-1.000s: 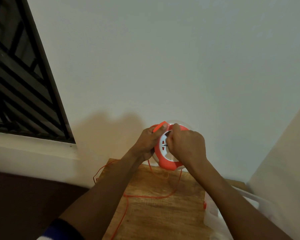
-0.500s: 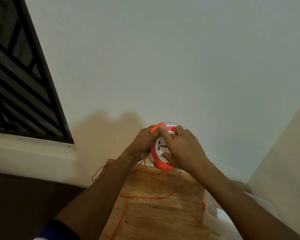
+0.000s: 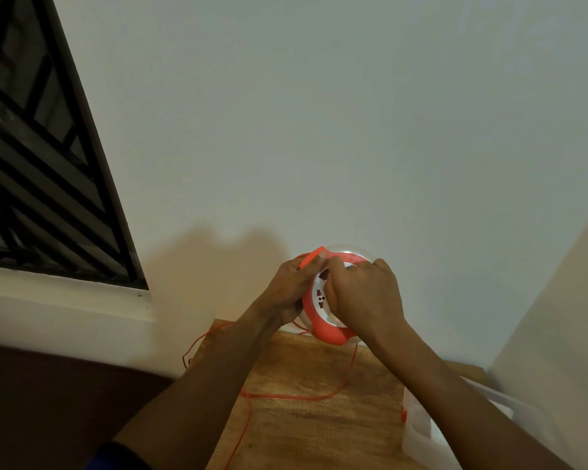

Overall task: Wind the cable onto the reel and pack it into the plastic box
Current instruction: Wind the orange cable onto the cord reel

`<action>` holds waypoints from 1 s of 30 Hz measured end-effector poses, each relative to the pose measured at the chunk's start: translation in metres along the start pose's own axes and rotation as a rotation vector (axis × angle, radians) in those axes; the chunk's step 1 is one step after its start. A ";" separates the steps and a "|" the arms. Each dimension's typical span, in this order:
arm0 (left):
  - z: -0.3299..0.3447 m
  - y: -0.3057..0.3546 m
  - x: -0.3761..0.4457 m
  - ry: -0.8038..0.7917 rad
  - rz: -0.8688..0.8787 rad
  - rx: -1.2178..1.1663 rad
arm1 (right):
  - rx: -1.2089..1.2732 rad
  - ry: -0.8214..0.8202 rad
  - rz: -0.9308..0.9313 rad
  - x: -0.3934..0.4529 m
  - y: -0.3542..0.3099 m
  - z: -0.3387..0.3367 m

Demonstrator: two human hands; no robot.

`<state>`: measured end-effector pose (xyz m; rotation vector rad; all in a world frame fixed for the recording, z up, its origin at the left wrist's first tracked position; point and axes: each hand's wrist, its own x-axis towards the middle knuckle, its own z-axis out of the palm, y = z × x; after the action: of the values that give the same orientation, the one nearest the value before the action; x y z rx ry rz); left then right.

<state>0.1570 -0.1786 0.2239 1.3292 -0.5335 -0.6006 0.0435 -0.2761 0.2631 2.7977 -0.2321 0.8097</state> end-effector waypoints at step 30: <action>0.001 0.003 0.000 0.000 -0.003 0.022 | 0.016 0.139 -0.025 0.002 0.017 0.003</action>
<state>0.1567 -0.1785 0.2274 1.3512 -0.5395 -0.5992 0.0435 -0.2931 0.2645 2.7383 -0.1672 0.9998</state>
